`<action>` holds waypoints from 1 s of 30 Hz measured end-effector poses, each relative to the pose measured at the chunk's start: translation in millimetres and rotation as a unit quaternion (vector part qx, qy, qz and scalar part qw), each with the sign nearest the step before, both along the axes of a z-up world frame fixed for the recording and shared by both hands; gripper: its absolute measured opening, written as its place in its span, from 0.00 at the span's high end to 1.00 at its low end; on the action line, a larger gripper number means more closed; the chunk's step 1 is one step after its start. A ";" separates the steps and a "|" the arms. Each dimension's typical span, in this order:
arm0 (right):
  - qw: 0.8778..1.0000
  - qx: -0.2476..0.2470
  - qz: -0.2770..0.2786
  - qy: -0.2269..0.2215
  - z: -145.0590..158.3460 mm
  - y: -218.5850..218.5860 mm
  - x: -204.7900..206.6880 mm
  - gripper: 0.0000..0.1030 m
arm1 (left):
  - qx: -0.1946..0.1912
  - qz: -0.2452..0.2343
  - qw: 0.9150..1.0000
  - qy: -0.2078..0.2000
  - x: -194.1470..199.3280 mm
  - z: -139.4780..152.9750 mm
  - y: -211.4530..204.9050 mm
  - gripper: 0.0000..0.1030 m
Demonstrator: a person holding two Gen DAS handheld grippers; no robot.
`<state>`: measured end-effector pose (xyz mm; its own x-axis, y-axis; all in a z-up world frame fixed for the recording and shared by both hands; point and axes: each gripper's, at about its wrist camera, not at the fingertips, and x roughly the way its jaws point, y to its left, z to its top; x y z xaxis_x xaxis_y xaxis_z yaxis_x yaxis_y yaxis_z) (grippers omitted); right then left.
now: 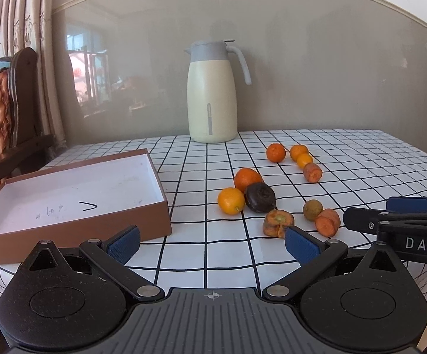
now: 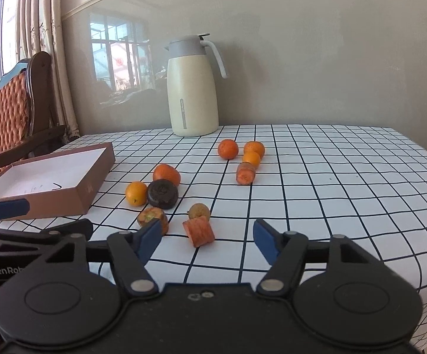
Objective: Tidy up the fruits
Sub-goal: 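Grasp the carrot piece with the right tool while the left tool grasps a cut carrot chunk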
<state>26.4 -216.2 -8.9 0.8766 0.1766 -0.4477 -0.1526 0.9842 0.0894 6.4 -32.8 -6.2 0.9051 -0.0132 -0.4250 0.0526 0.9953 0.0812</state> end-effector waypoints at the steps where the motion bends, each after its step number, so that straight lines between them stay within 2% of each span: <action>1: 1.000 -0.004 0.004 0.003 -0.6 0.9 3.1 0.57 | 0.003 -0.001 1.000 0.000 1.8 -0.2 -1.4 0.00; 5: 1.000 -0.005 0.008 0.027 -7.8 2.7 17.6 0.60 | 0.012 -0.009 1.000 0.008 11.5 -3.0 -7.7 0.00; 7: 0.999 -0.002 0.012 0.038 -11.5 3.0 24.6 0.66 | 0.014 -0.011 1.000 0.010 17.4 -4.3 -10.4 0.00; 11: 0.999 0.005 0.015 0.049 -14.9 1.6 36.5 0.66 | 0.015 -0.012 1.000 0.015 29.3 -6.3 -12.4 0.00; 19: 0.996 0.026 0.024 0.079 -25.9 -5.9 56.8 0.76 | 0.011 -0.015 0.999 0.030 45.6 -14.4 -16.7 0.00; 21: 0.996 0.025 0.021 0.078 -26.1 -6.4 56.8 0.76 | 0.006 -0.011 0.999 0.033 47.9 -16.2 -16.9 0.00; 24: 0.997 0.019 0.017 0.074 -25.9 -6.7 56.1 0.85 | 0.001 -0.017 0.999 0.039 51.6 -18.9 -19.1 0.00; 30: 0.998 0.001 -0.015 0.068 -25.0 -17.0 52.4 0.85 | 0.005 -0.043 0.998 0.039 56.2 -23.1 -33.7 0.00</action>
